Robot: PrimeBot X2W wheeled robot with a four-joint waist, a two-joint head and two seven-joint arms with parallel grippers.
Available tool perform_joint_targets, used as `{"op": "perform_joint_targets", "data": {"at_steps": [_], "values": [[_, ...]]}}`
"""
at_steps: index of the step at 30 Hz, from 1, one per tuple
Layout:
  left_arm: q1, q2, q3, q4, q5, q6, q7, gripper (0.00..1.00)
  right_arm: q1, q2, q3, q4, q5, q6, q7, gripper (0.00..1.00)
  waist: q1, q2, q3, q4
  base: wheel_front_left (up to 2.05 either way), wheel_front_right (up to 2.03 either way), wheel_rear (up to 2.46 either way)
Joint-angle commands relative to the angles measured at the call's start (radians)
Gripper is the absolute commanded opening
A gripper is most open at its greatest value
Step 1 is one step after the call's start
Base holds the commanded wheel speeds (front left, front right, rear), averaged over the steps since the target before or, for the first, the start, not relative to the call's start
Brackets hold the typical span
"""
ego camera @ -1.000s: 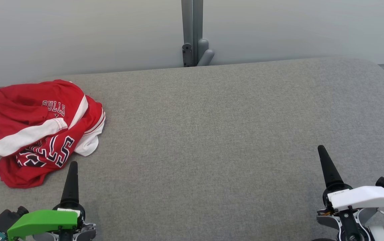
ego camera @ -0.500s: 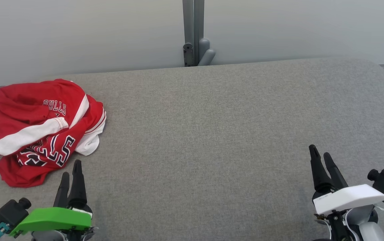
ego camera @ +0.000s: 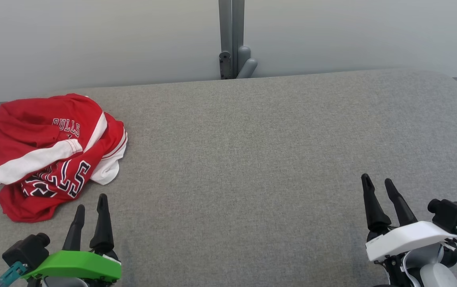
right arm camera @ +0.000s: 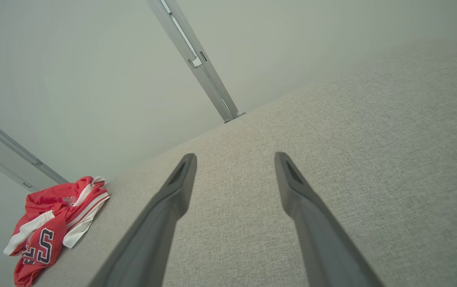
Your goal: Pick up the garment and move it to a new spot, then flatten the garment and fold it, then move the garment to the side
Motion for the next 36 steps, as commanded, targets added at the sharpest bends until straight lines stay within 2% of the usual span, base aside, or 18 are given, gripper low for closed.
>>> {"op": "perform_joint_targets", "data": {"at_steps": [1, 16, 36], "values": [[-0.004, 0.013, -0.003, -0.016, 0.039, -0.006, -0.012, 1.00, -0.012, -0.007, 0.002, -0.014, -0.039, 0.000, -0.012, 1.00, 0.0000, 0.0000, 0.000, 0.000, 0.00, 0.00, 0.00], [0.013, 0.026, -0.021, -0.031, 0.235, -0.008, -0.061, 1.00, 0.011, -0.003, -0.014, -0.028, -0.229, 0.000, -0.058, 1.00, 0.0000, 0.0000, -0.003, 0.000, 0.00, 0.00, 0.00], [0.029, 0.024, -0.011, 0.009, 0.392, -0.026, -0.109, 1.00, 0.028, -0.017, -0.038, -0.016, -0.416, 0.000, -0.103, 1.00, 0.0000, 0.0000, -0.002, -0.001, 0.00, 0.00, 0.00]]}}
